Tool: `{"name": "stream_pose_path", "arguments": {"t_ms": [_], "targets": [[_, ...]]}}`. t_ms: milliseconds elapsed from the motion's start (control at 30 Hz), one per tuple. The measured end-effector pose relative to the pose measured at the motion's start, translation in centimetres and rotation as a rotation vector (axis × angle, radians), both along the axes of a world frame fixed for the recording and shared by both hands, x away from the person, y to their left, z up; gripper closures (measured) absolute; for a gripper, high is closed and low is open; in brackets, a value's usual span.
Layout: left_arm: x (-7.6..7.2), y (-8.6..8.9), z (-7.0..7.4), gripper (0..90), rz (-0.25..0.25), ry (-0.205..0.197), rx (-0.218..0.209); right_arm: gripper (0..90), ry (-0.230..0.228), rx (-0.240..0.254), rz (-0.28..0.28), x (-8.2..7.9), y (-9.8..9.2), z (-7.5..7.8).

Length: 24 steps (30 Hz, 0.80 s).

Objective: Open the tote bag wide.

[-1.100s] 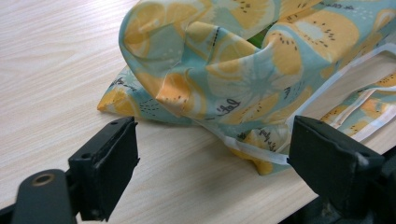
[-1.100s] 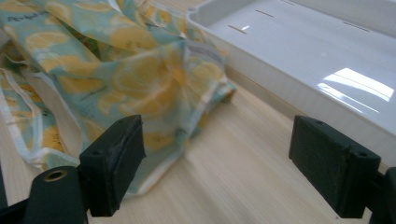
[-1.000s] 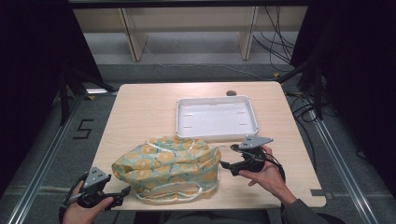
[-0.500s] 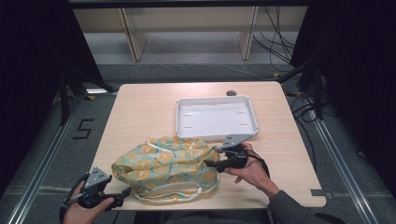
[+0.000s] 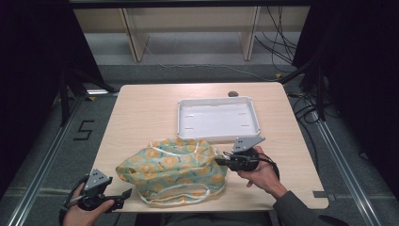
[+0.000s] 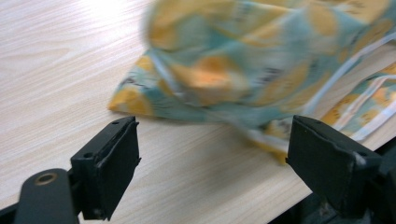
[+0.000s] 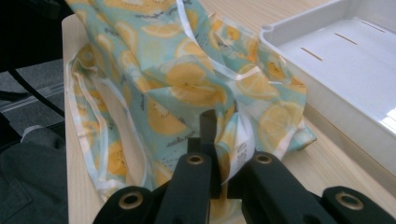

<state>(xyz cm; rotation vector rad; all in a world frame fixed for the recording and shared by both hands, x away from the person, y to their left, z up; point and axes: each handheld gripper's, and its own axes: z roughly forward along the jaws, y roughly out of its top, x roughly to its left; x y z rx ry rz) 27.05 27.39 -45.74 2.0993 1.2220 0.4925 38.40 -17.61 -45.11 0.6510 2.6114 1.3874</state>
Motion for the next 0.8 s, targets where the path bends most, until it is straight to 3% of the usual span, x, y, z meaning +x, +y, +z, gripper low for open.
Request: {"name": "stream_pose_path", "arguments": {"t_ms": [200,233,400,467,500,533,767,800], "targets": [[0.0,0.0,0.0,16.0,-0.002,0.004,0.000,90.0,-0.007,0.027,-0.092,0.0,-2.9,0.8],[0.0,0.0,0.0,16.0,-0.001,-0.001,-0.002,90.0,0.036,0.032,-0.137,-0.1,-3.9,0.9],[0.0,0.0,0.0,16.0,-0.008,0.005,-0.011,90.0,0.037,0.026,-0.190,-0.4,-6.2,0.8],[0.0,0.0,0.0,16.0,-0.008,0.005,-0.009,90.0,0.059,0.027,-0.200,-0.7,-6.6,0.9],[0.0,0.0,0.0,16.0,-0.009,0.005,-0.007,90.0,0.031,0.016,-0.217,-1.0,-7.6,0.9],[0.0,0.0,0.0,16.0,-0.009,0.005,-0.007,90.0,0.052,0.024,-0.227,-1.3,-7.9,0.9],[0.0,0.0,0.0,16.0,-0.002,0.010,-0.001,90.0,0.072,0.025,-0.306,-2.5,-10.4,0.5],[0.0,-0.2,-0.2,16.0,0.023,-0.010,-0.044,90.0,0.074,0.020,-0.327,-2.7,-10.7,0.6]]}}
